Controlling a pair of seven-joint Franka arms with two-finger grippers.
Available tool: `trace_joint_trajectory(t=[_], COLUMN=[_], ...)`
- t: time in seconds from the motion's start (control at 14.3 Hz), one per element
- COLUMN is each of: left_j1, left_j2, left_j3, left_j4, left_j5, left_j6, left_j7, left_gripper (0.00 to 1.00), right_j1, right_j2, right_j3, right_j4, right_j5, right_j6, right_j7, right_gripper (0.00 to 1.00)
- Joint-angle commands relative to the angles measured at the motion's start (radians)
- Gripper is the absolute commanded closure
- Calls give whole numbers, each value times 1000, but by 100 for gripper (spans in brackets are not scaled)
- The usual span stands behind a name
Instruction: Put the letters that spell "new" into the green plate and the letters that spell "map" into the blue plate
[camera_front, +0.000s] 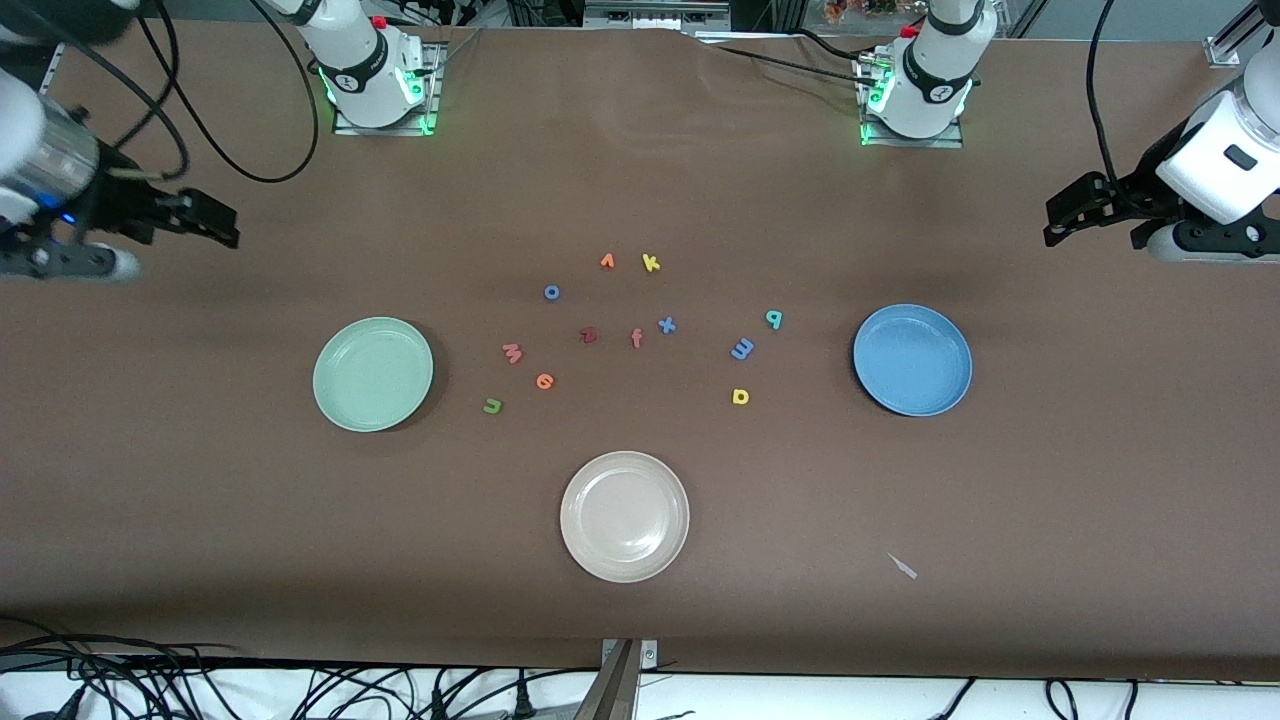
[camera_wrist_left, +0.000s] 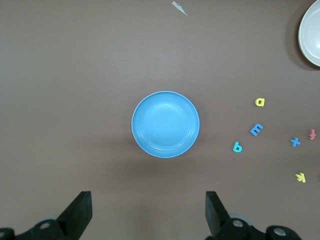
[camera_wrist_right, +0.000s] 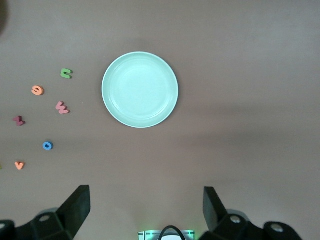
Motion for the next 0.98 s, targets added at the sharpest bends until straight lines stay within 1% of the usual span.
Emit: trace_joint_trajectory(t=[0.0, 0.14, 0.28, 0.35, 0.42, 0.56, 0.63, 0.77, 0.91], left_j1=[-1, -29, -46, -55, -58, -70, -75, -104, -174], left_j2=[4, 56, 108, 140, 197, 299, 348, 415, 468], left_j3=[-8, -28, -53, -64, -73, -114, -136, -154, -154], left_j4=[-7, -1, 5, 5, 11, 62, 69, 71, 73], left_j5=[-24, -24, -25, -27, -27, -25, -25, -24, -16], left_j6=[-8, -8, -31, -31, -19, 68, 101, 165, 187], left_j7=[24, 21, 20, 26, 27, 29, 27, 17, 12], left_gripper=[0, 0, 0, 0, 0, 0, 0, 0, 0], right_j1=[23, 33, 42, 45, 60, 77, 88, 109, 145], right_j2=[85, 163, 218, 246, 272, 313, 333, 367, 386], right_j3=[-1, -1, -1, -1, -1, -1, -1, -1, -1], right_j4=[27, 30, 30, 27, 25, 19, 19, 8, -22], right_j5=[-3, 28, 124, 138, 137, 137, 138, 141, 138], right_j6=[21, 24, 57, 91, 128, 202, 229, 295, 378], right_j7=[-10, -8, 1, 5, 5, 8, 9, 63, 129], right_gripper=[0, 0, 0, 0, 0, 0, 0, 0, 0])
